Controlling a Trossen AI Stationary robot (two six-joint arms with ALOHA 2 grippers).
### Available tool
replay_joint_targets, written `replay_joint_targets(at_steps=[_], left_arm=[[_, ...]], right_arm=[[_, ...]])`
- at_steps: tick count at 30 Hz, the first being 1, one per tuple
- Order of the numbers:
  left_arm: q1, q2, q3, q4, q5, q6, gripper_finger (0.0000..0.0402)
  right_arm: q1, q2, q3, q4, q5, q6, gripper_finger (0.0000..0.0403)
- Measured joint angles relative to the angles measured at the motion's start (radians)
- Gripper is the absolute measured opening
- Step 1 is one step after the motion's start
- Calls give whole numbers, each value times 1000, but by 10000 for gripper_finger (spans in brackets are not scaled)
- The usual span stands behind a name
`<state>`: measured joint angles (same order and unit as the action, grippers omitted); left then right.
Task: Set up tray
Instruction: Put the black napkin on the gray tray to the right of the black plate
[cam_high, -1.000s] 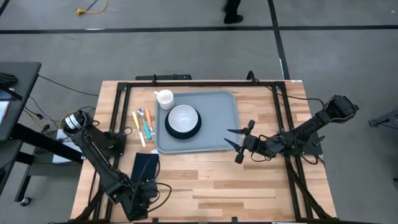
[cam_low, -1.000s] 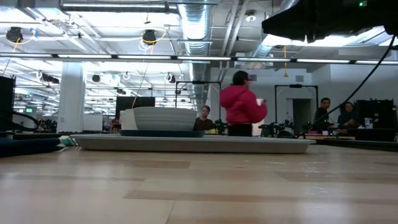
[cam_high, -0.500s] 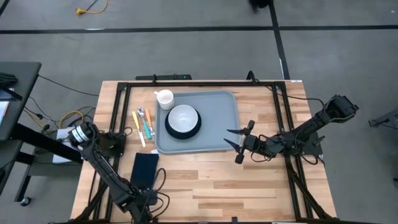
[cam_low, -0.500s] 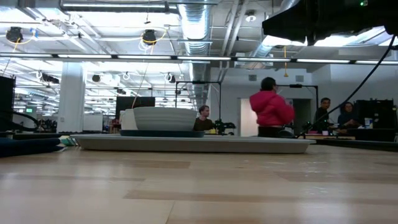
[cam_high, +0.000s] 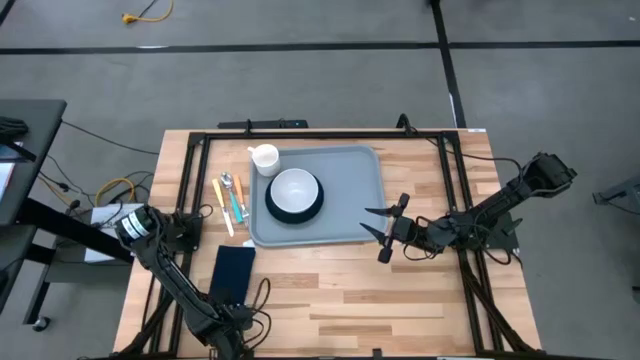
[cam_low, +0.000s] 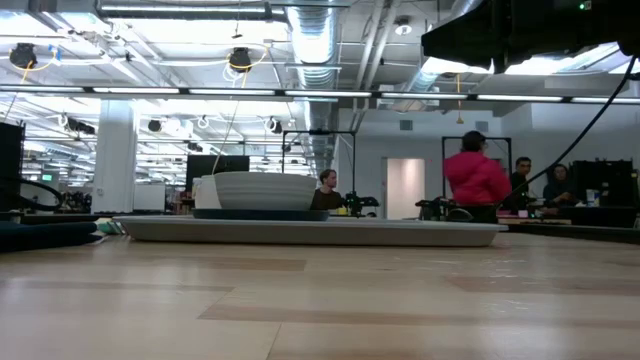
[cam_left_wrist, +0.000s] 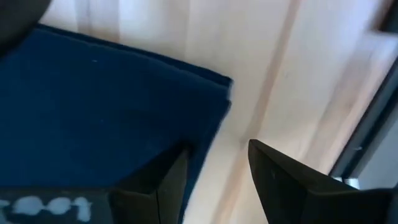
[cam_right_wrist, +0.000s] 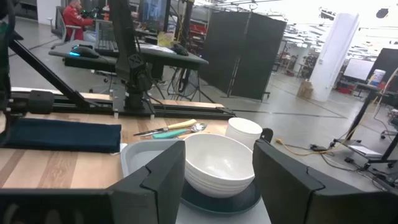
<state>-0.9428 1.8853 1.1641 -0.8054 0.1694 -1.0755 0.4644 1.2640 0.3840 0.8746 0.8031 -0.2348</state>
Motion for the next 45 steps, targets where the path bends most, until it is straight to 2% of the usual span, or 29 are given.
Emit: replay_joint_targets(at_steps=[6,16,20,29,35,41,45], left_arm=[[0,52,7,-55,15,13,167],[-2,54,6,-79,-47,11,164],[0,54,5,-87,-44,9,131],[14,55,3,-119,-28,-22,13],[18,62,27,-144,-26,28,3],[39,74,151,-348,-90,118,1],[53,70,277,-560,-200,142,0]], right_arm=[[0,0,0,0,-33,0,179],[0,0,0,0,-49,0,180],[0,0,0,0,-49,0,178],[0,0,0,0,-51,0,180],[0,0,0,0,-53,0,178],[0,0,0,0,-53,0,180],[0,0,0,1,-56,0,179]])
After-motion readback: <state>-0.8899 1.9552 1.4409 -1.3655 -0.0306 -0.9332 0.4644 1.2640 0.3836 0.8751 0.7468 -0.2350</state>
